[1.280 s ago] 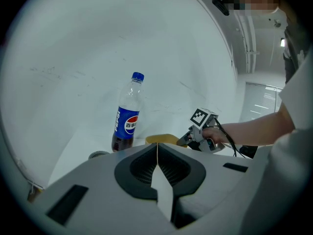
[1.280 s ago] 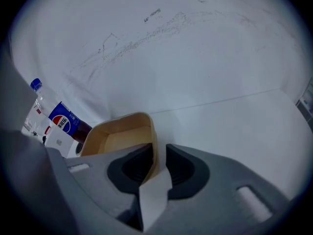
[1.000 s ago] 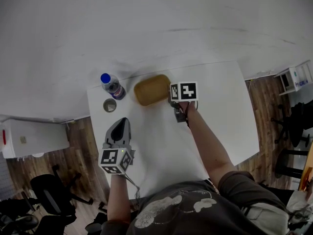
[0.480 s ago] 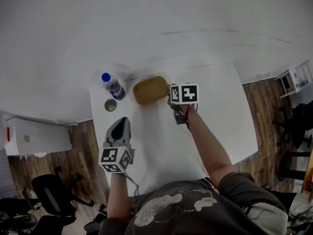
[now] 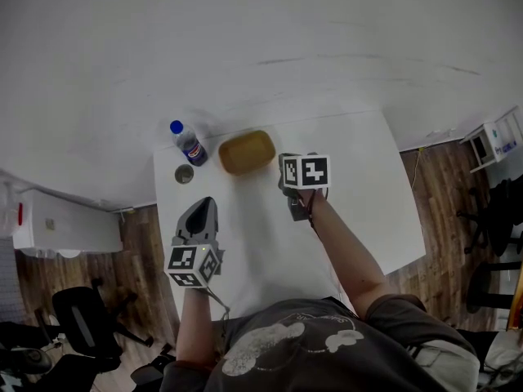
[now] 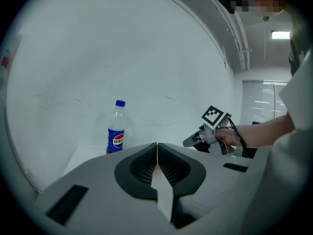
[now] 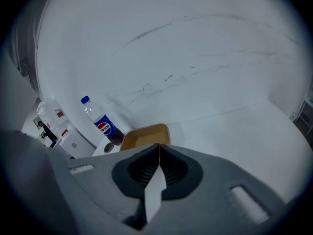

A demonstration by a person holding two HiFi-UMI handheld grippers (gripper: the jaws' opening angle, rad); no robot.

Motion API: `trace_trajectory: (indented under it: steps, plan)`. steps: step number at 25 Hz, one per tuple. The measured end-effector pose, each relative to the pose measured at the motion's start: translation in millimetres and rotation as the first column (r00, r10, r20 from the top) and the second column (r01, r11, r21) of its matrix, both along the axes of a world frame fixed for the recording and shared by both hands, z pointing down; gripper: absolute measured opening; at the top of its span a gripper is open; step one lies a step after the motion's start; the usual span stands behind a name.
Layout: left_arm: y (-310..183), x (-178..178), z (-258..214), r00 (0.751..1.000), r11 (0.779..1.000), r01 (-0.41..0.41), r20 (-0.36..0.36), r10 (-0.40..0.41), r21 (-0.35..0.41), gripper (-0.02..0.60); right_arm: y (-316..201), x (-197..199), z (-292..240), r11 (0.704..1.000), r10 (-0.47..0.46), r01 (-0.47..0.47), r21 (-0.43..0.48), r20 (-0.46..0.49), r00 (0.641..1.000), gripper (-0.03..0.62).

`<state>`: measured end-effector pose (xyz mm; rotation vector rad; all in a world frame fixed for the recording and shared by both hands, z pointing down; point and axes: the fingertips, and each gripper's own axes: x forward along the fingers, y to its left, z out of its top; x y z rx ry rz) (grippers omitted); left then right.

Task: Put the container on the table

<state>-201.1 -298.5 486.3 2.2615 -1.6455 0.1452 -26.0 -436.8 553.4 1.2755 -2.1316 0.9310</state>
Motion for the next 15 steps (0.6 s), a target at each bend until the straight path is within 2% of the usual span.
trace_trajectory:
  steps: [10,15]
  plan:
    - [37,34,-23,0.999,0.998,0.045,0.013,-0.046,0.035,0.011,49,18,-16,0.997,-0.069,0.067,0.024,0.060,0.996,0.000]
    - [60,50,-31,0.996,0.994,0.093,0.007,-0.094,0.052,0.011,68,30,-25,0.993,-0.110,0.106,0.045,0.094,0.989,0.000]
